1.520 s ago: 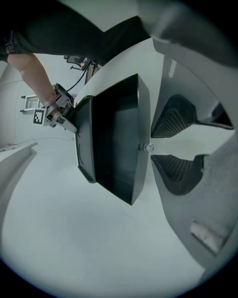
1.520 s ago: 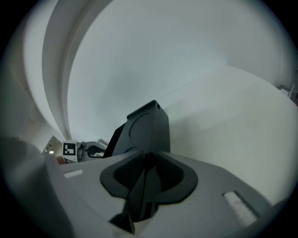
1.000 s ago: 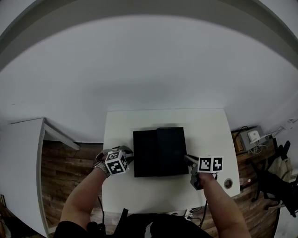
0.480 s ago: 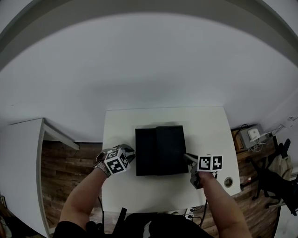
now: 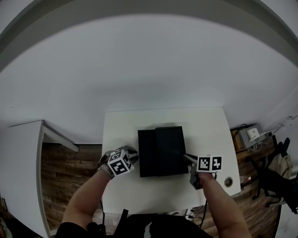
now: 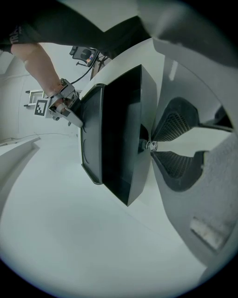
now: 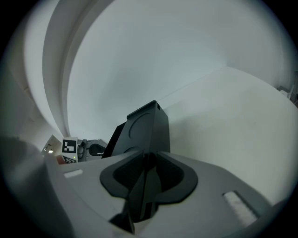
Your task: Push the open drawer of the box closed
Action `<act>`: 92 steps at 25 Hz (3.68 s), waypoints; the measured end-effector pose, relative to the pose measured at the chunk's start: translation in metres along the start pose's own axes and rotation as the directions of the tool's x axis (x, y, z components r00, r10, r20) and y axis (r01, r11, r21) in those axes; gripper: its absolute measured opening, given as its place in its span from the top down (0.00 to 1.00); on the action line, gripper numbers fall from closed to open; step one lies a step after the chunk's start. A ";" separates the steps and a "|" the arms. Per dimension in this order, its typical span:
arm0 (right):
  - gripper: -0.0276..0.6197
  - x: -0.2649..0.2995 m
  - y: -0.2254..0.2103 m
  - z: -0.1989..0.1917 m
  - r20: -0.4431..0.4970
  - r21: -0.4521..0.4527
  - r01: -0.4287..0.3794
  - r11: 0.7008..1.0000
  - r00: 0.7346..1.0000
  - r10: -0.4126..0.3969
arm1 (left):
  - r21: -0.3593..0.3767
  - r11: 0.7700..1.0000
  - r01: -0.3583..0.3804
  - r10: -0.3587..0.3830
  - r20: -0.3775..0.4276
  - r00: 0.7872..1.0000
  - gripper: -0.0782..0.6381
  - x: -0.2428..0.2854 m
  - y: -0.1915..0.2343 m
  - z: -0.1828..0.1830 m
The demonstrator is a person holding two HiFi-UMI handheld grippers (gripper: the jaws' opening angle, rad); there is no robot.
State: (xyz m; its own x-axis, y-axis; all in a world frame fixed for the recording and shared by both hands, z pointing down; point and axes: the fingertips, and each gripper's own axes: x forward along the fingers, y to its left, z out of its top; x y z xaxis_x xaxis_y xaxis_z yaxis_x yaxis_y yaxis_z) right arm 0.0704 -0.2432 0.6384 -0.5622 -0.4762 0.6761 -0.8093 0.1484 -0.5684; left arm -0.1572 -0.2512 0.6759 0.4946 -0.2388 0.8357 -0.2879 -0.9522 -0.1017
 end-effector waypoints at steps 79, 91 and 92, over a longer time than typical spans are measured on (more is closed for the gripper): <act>0.80 0.000 -0.001 -0.001 0.012 0.066 -0.080 0.995 0.997 0.080 | -0.303 0.951 0.058 0.010 0.216 0.976 0.89 -0.003 -0.023 0.042; 0.96 -0.066 0.001 -0.025 0.032 -0.056 -0.135 0.989 0.990 0.137 | -0.615 0.788 0.039 0.199 0.313 0.929 0.89 -0.078 -0.111 0.033; 0.96 -0.075 0.004 -0.031 0.029 -0.063 -0.156 0.986 0.987 0.158 | -0.623 0.781 0.035 0.216 0.323 0.922 0.89 -0.085 -0.121 0.038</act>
State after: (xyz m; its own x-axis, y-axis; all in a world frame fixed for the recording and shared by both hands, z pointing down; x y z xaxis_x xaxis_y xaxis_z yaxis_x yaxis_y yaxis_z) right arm 0.1044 -0.1804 0.5998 -0.6779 -0.4715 0.5640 -0.7208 0.2755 -0.6360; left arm -0.1337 -0.1233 0.5967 0.6582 -0.4869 0.5742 -0.7186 -0.6337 0.2863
